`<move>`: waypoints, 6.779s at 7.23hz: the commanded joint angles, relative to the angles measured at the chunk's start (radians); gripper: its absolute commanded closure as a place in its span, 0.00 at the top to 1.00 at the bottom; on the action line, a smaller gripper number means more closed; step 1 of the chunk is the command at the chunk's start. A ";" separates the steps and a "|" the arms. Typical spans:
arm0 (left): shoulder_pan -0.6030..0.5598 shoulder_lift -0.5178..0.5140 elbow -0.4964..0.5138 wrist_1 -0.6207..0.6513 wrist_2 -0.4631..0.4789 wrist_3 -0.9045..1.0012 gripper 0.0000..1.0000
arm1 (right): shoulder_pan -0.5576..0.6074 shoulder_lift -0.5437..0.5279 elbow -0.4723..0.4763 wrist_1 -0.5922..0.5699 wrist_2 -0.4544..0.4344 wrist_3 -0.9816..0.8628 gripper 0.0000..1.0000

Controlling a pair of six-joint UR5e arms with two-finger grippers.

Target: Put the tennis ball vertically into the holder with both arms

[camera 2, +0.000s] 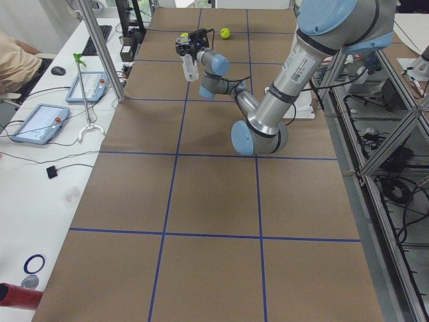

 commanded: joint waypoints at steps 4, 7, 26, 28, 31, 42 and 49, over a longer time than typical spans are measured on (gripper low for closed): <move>0.093 -0.030 0.282 -0.277 0.050 0.009 0.62 | 0.000 0.000 -0.001 0.000 0.001 0.000 1.00; 0.119 -0.034 0.307 -0.304 0.053 0.009 0.67 | 0.000 0.000 -0.001 0.000 0.001 0.000 1.00; 0.167 0.018 0.253 -0.239 0.044 0.078 0.99 | -0.046 -0.002 0.001 0.023 0.053 0.120 1.00; 0.170 0.018 0.252 -0.239 0.044 0.078 0.99 | -0.099 0.000 0.008 0.025 0.050 0.182 1.00; 0.170 0.020 0.253 -0.239 0.044 0.078 0.99 | -0.228 -0.020 0.089 0.026 0.046 0.397 0.99; 0.170 0.020 0.253 -0.239 0.044 0.078 0.99 | -0.560 -0.282 0.034 0.574 -0.203 0.730 0.99; 0.170 0.021 0.240 -0.241 0.044 0.078 0.99 | -0.600 -0.223 0.051 0.560 -0.186 0.722 0.06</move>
